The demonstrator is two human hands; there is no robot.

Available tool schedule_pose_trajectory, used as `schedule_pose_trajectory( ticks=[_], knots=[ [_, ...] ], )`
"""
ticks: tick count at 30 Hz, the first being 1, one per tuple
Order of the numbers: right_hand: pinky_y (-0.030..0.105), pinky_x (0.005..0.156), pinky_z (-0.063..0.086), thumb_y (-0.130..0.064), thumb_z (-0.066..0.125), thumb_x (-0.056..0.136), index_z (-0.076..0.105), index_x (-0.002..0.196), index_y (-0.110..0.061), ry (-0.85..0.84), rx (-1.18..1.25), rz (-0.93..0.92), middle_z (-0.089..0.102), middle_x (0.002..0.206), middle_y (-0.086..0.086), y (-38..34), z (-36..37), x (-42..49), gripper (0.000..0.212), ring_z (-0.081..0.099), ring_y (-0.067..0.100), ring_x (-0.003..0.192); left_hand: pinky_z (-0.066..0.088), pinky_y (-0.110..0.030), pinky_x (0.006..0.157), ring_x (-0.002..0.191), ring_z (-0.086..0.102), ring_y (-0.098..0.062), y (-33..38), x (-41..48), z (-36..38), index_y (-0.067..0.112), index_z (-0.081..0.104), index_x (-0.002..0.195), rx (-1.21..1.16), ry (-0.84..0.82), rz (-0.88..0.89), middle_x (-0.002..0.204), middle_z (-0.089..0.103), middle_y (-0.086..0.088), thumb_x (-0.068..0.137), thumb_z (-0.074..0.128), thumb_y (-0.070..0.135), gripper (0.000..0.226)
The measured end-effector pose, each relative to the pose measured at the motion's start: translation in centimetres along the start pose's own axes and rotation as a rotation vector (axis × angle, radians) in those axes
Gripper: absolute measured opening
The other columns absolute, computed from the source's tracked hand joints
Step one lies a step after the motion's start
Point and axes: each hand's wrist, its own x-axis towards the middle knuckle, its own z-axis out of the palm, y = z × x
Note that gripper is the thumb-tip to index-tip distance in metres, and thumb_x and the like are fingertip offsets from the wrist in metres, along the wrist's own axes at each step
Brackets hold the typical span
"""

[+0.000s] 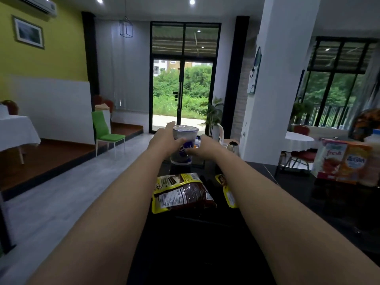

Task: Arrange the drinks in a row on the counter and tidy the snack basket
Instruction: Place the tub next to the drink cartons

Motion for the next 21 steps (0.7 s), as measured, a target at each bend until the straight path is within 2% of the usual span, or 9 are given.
schedule_pose_trajectory(
  ticks=[2,4,8,11,13,16,21],
  knots=[
    [0.029,0.068,0.040,-0.039,0.068,0.086,0.059,0.108,-0.012,-0.004,0.052,-0.034,0.064,0.097,0.007,-0.4,0.4,0.7,0.036,0.054,0.021,0.083,0.042,-0.032,0.088,0.124,0.049,-0.030,-0.2,0.4,0.5,0.024,0.033,0.146,-0.031,-0.009,0.018,0.143,0.048,-0.011,0.089,0.062,0.039,0.066],
    [0.030,0.069,0.043,-0.035,0.067,0.087,0.060,0.104,-0.013,-0.002,0.096,-0.044,0.061,0.089,0.005,-0.6,0.6,1.0,0.029,0.055,0.021,0.082,0.041,-0.029,0.081,0.118,0.053,-0.029,-0.3,0.5,0.9,0.023,0.041,0.141,-0.055,0.010,0.017,0.136,0.054,-0.010,0.089,0.063,0.035,0.058],
    [0.031,0.071,0.047,-0.029,0.073,0.083,0.061,0.110,-0.010,0.018,0.216,-0.052,0.063,0.095,0.006,-0.6,0.3,0.9,0.036,0.060,0.022,0.087,0.045,-0.028,0.076,0.106,0.057,-0.025,-0.1,0.4,0.8,0.024,0.054,0.127,-0.160,0.070,-0.010,0.125,0.061,-0.007,0.084,0.067,0.033,0.046],
    [0.035,0.082,0.051,-0.028,0.077,0.078,0.047,0.122,-0.008,0.058,0.265,-0.036,0.059,0.105,0.005,-0.2,-1.1,0.2,0.057,0.058,0.023,0.099,0.045,-0.028,0.071,0.095,0.057,-0.019,1.1,-0.3,0.2,0.023,0.058,0.122,-0.228,0.109,0.010,0.117,0.064,-0.005,0.083,0.070,0.034,0.043],
    [0.037,0.087,0.051,-0.028,0.077,0.077,0.041,0.128,-0.009,0.096,0.269,-0.043,0.058,0.114,0.007,0.4,-2.5,-0.6,0.066,0.056,0.024,0.105,0.050,-0.031,0.077,0.095,0.059,-0.019,2.7,-1.0,-0.2,0.021,0.058,0.122,-0.259,0.130,0.040,0.116,0.065,-0.004,0.083,0.070,0.033,0.043],
    [0.035,0.081,0.051,-0.028,0.074,0.079,0.035,0.131,-0.011,0.165,0.326,-0.058,0.056,0.114,0.006,1.8,-4.5,-2.4,0.068,0.056,0.023,0.103,0.052,-0.039,0.086,0.101,0.061,-0.025,5.9,-2.2,-0.6,0.021,0.058,0.125,-0.260,0.132,0.069,0.116,0.065,-0.007,0.084,0.070,0.034,0.045],
    [0.032,0.073,0.050,-0.029,0.076,0.077,0.038,0.125,-0.015,0.295,0.406,-0.030,0.058,0.109,0.003,6.7,-8.2,-6.2,0.063,0.057,0.021,0.098,0.052,-0.041,0.088,0.105,0.060,-0.027,12.7,-4.3,0.9,0.021,0.059,0.125,-0.278,0.074,0.152,0.117,0.065,-0.008,0.083,0.071,0.033,0.045]
  ],
)
